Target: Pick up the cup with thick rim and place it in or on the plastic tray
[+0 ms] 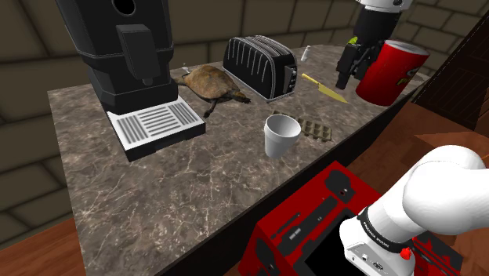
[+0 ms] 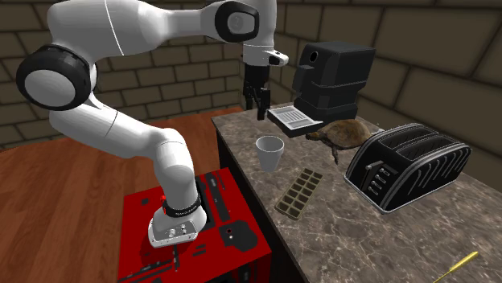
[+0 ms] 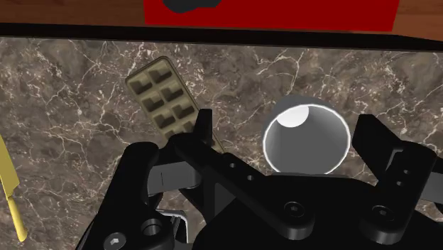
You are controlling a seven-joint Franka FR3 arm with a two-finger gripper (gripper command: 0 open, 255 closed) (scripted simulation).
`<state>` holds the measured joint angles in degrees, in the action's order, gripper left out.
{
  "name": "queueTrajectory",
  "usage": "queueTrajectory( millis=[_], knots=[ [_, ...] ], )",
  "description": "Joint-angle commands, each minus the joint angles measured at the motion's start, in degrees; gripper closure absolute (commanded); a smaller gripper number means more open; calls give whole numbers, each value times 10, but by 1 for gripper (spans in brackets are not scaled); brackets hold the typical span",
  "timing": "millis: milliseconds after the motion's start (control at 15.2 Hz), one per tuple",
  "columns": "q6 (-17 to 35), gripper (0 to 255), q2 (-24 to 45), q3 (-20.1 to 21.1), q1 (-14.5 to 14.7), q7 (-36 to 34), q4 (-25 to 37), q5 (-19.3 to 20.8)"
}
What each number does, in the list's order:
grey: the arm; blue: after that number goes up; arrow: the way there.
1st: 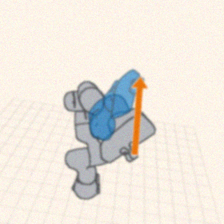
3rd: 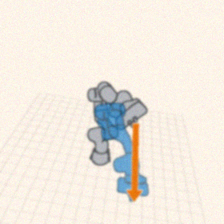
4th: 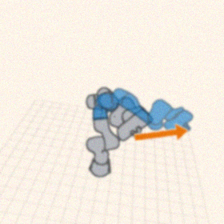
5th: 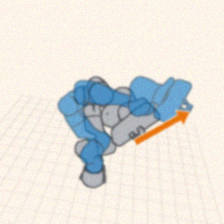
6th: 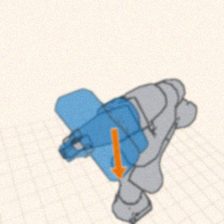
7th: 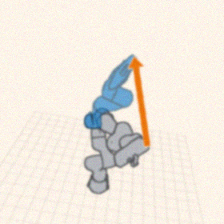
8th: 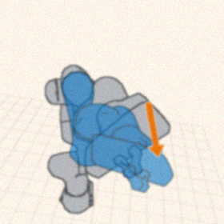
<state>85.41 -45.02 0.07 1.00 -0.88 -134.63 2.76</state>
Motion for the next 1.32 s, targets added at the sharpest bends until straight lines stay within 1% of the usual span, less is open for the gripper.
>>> queueTrajectory(
  millis=[0, 264, 528, 792, 1056, 1254],
  knots=[
    [0, 0, 0, 0, 0, 0, 0, 0],
    [90, 0, 26, -12, 0, 2, -54, -10],
    [182, 0, 68, -24, 1, 7, -96, -22],
    [277, 0, 127, -36, 5, 16, -123, -37],
    [371, 0, 200, -48, 13, 31, -136, -59],
    [398, 0, 212, -48, 15, 32, -151, -62]
  ],
)
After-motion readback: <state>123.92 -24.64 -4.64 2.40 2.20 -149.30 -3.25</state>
